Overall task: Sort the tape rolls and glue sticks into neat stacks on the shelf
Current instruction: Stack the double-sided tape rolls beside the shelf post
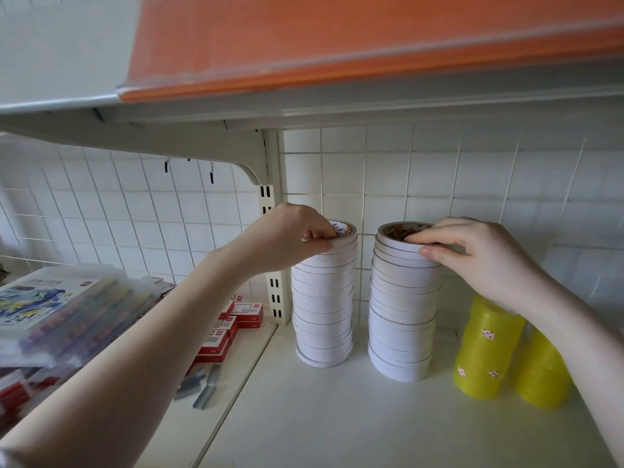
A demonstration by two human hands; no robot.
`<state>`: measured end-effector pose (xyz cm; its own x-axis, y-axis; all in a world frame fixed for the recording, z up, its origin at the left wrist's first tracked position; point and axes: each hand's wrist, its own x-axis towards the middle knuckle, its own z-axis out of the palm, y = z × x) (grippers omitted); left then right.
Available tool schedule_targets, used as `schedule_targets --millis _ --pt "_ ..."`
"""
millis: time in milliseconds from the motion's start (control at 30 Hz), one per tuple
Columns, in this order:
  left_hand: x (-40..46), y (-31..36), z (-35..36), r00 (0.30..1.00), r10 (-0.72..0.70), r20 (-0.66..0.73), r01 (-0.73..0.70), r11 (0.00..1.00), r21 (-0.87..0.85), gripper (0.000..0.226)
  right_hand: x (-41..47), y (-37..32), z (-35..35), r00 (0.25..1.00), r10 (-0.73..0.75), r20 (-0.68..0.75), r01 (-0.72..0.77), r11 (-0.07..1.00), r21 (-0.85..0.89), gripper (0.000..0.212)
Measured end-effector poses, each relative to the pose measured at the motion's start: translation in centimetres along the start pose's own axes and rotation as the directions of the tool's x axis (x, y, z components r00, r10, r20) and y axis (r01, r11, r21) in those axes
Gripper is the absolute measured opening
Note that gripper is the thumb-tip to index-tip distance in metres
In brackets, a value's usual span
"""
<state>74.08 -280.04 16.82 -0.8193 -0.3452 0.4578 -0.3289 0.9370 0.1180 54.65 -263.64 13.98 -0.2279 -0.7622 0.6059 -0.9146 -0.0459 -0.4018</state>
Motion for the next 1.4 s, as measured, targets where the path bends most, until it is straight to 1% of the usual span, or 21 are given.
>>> schedule_targets --millis 300,400,767,967,1200,1333,1400 --pt "0.8 0.2 -0.2 0.988 -0.089 0.123 0.094 0.995 -0.038 0.017 0.2 0.4 -0.1 1.000 0.016 0.017 -0.018 0.998 0.066 0.022" --pt "1.0 0.4 -0.3 0.985 -0.103 0.138 0.108 0.994 -0.029 0.017 0.3 0.7 0.0 1.000 0.006 0.024 -0.008 0.997 0.079 0.022" --pt "1.0 1.0 -0.2 0.990 -0.133 0.049 0.135 0.990 -0.029 0.016 0.3 1.0 0.4 0.997 -0.080 -0.021 0.081 0.993 0.083 0.023" --pt "1.0 1.4 0.0 0.989 -0.144 0.044 0.145 0.989 -0.024 0.017 0.4 1.3 0.5 0.996 -0.092 -0.017 0.093 0.992 0.082 0.023" --pt "0.9 1.3 0.0 0.986 -0.152 0.062 0.154 0.988 -0.024 0.018 0.5 1.2 0.6 0.992 -0.126 -0.033 0.126 0.992 0.013 0.023" --pt "0.6 1.5 0.3 0.987 -0.157 0.030 0.158 0.987 -0.026 0.018 0.5 1.1 0.6 0.990 -0.137 -0.032 0.137 0.990 -0.023 0.022" --pt "0.2 1.6 0.5 0.990 -0.140 0.007 0.139 0.990 0.005 0.019 0.5 1.2 0.6 0.989 -0.147 -0.030 0.146 0.989 -0.038 0.021"
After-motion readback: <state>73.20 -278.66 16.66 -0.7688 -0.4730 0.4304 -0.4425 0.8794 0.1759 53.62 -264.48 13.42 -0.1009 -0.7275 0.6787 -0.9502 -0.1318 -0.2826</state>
